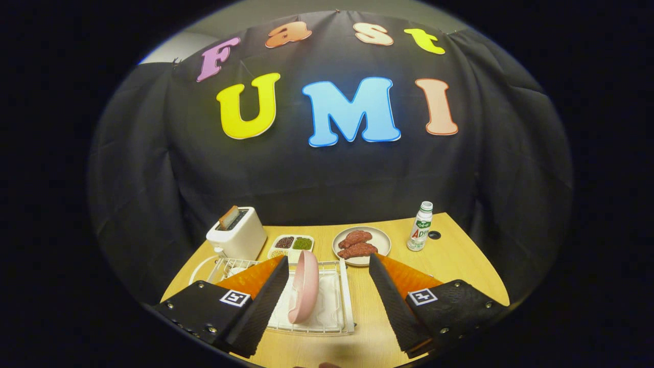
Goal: Take the plate from the dish rack, then take the spoon from the basket and place it into the plate.
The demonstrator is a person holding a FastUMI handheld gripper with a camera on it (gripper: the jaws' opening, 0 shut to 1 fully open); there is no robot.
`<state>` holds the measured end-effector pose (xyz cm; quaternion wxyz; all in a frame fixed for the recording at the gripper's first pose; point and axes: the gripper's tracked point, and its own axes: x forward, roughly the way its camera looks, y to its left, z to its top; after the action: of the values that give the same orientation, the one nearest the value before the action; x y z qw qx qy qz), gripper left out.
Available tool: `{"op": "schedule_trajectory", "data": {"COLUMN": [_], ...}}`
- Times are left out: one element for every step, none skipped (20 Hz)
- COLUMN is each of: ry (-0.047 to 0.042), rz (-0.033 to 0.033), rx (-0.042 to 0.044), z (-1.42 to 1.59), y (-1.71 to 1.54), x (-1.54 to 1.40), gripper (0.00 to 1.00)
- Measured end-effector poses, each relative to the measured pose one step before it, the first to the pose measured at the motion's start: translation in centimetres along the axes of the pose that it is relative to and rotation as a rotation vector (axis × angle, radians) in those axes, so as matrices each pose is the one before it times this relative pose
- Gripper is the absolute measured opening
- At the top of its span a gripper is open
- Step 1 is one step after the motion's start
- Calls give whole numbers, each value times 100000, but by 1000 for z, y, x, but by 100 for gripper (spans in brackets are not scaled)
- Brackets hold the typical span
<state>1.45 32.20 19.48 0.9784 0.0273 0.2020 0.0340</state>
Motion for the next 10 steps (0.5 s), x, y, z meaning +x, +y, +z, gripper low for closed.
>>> {"op": "schedule_trajectory", "data": {"ry": [2408,2548,2574,2451,1792,1931,1816,1745,1837,2122], "rz": [-835,-1899,-1217,-1479,-1325,-1862,-1888,-1113,-2170,-1421], "rx": [-430,-881,-627,-130,-119,-536,-985,-1394,-1750,-804], "z": [-415,-416,-558,-429,-337,-296,-387,-370,-275,-125], "y": [387,232,280,286,209,125,151,219,21,120], "x": [668,676,561,617,465,646,425,503,593,483], "gripper": [96,96,96,96,96,94,94,94,94,90]}}
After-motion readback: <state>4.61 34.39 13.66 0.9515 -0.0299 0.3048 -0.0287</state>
